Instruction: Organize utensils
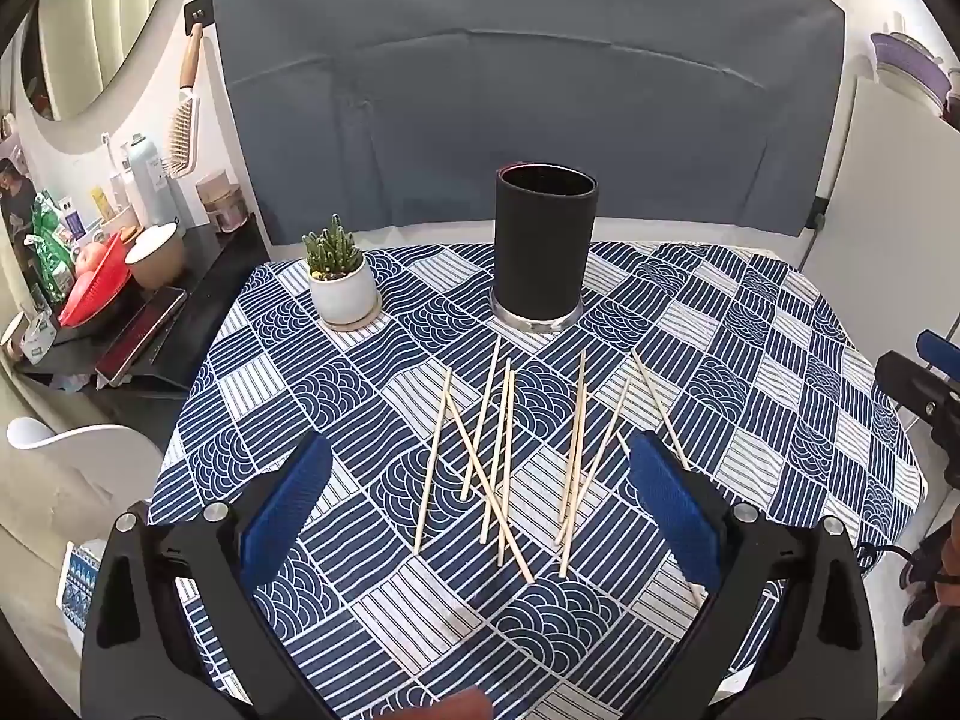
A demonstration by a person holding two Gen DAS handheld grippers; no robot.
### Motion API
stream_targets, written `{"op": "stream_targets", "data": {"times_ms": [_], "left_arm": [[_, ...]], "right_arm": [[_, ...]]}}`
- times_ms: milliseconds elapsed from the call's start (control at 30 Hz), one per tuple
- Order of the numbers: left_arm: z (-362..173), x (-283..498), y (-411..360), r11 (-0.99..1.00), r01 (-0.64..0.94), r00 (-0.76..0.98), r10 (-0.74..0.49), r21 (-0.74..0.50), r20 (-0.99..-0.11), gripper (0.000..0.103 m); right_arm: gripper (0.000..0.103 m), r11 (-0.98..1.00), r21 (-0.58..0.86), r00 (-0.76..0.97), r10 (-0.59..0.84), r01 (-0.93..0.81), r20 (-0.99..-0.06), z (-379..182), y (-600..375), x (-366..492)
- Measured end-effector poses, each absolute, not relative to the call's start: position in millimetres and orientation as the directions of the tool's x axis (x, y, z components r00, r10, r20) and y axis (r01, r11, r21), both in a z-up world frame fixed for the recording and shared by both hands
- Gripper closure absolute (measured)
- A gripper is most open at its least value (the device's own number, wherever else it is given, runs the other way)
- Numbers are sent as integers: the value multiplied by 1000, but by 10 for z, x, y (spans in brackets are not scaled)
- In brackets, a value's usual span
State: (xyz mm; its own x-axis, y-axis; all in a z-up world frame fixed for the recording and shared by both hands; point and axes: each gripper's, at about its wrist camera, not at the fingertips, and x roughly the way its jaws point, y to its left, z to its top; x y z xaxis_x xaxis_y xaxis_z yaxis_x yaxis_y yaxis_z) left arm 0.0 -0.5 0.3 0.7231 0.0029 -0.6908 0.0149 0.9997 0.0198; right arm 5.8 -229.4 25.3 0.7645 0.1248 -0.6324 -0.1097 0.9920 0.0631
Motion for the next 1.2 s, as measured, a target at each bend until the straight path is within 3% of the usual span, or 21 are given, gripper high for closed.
{"op": "stream_targets", "data": {"times_ms": [1200], "left_arm": [[48, 79, -207, 999, -12, 692, 38, 40, -721, 6]], "right_arm": [[8, 980, 94, 755, 195, -175, -626, 291, -2447, 115]]}}
